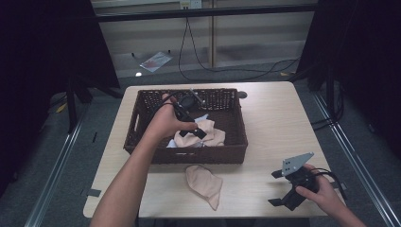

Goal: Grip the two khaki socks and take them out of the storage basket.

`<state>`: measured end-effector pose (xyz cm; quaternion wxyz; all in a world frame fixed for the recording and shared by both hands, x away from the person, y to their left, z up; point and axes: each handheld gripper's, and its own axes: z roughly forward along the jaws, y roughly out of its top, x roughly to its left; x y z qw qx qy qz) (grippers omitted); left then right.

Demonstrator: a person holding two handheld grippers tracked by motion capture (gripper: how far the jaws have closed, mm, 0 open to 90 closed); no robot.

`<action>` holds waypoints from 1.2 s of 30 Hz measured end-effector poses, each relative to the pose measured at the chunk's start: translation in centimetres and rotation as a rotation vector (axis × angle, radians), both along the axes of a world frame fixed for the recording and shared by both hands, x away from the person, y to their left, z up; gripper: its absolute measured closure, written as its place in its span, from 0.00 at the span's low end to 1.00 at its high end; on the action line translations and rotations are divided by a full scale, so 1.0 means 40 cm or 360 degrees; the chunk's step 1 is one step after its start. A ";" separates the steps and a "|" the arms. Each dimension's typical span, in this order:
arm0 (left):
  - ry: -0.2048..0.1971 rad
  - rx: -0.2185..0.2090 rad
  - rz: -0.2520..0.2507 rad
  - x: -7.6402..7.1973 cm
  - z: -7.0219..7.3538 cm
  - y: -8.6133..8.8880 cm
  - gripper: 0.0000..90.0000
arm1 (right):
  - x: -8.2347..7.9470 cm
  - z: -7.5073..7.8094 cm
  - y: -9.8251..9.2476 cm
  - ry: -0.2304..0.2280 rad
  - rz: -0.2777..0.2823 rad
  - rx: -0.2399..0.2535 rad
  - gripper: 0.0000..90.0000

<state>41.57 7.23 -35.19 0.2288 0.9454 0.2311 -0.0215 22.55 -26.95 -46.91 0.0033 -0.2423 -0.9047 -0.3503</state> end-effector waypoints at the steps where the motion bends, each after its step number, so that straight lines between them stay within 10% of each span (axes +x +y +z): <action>1: -0.0010 0.0007 0.0000 0.006 -0.005 0.002 0.25 | 0.000 0.000 0.000 0.0002 -0.0007 0.0002 0.03; 13: -0.0045 0.0099 0.0047 0.074 -0.087 0.014 0.27 | 0.001 -0.001 0.001 0.0002 0.0001 0.0001 0.03; 36: -0.0033 0.0155 0.0012 0.112 -0.190 -0.003 0.60 | 0.001 -0.001 0.000 0.0009 0.0003 0.0001 0.03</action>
